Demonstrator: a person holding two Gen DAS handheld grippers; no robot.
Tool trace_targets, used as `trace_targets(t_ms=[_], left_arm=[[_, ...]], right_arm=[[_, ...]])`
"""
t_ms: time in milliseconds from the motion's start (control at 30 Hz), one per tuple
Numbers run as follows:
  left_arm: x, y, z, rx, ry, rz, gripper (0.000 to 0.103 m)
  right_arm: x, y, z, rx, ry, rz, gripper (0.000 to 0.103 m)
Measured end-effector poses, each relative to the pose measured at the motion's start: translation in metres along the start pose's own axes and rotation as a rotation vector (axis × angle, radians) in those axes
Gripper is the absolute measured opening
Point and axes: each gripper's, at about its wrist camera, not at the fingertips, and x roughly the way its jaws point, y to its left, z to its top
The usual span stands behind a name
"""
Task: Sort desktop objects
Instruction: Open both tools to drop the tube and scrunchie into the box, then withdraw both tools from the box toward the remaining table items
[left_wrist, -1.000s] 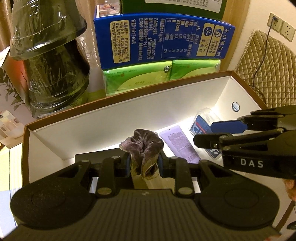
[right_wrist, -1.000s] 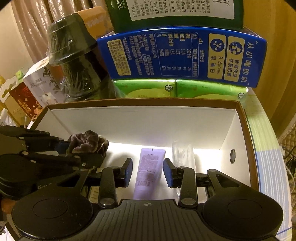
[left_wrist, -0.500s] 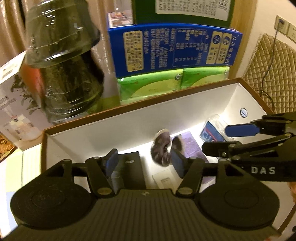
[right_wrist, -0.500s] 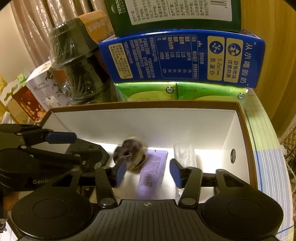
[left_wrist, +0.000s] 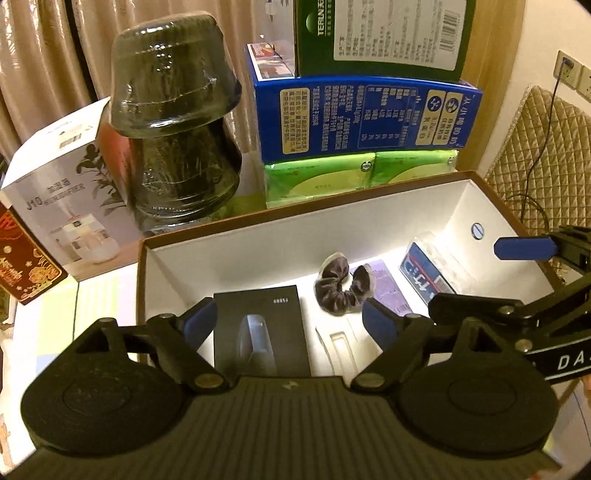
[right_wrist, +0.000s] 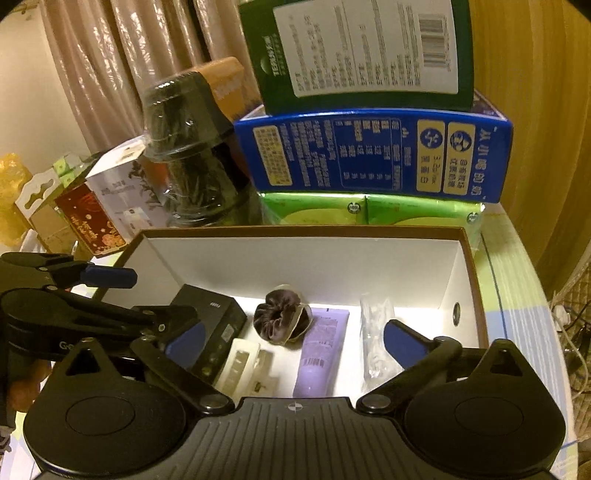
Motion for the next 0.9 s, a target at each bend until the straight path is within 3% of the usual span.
trace_targets(t_ms=[267, 900], left_arm=[[-0.033, -0.003, -0.016, -0.021, 0.004, 0.009, 0.091], [-0.106, -0.018, -0.061, -0.042, -0.017, 0.024, 0.092]], right_arm=[[-0.030, 0.007, -0.011, 0.019, -0.007, -0.026, 0.101], [-0.097, 0.040, -0.046, 0.018, -0.021, -0.073, 0.101]])
